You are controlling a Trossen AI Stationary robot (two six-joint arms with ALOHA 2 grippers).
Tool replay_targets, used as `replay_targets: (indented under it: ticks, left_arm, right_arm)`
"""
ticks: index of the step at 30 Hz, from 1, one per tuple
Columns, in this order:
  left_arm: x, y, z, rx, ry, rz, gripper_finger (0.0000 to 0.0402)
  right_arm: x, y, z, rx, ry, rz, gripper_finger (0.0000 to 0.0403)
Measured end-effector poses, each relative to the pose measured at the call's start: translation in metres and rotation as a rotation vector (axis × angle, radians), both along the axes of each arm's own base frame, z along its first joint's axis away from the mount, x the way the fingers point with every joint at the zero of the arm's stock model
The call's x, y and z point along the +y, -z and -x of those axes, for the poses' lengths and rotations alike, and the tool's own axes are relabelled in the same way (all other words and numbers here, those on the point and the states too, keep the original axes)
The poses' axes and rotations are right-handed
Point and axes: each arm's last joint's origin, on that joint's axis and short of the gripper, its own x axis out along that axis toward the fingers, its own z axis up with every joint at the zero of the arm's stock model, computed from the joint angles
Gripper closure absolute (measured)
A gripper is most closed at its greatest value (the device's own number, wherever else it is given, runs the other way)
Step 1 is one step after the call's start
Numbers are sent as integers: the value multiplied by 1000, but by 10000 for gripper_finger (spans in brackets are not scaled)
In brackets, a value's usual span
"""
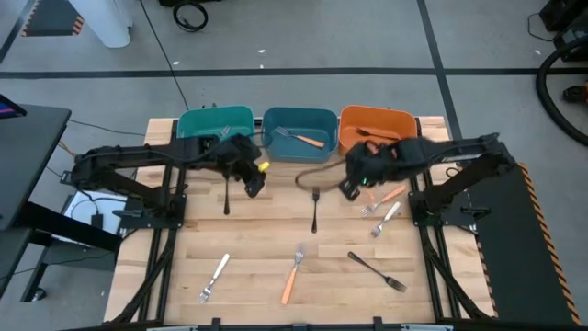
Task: Sort silverware by color (type)
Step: Put the bottom right orange fork into the blue bin
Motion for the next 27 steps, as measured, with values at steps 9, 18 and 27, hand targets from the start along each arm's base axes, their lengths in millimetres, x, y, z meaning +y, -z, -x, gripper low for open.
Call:
replay_targets:
  ticks: [9, 18, 27]
  left_arm:
    - [48, -15, -2, -181, -96, -126, 280]
    - [86, -27, 6, -257, -122, -317, 280]
    - [101, -24, 16, -199, -93, -373, 280]
  right_arm:
    - [-68, -18, -2, -158, 103, 96, 403]
    - [-140, -34, -46, -483, 116, 351, 403]
    - [-177, 5, -93, -386, -138, 487, 402]
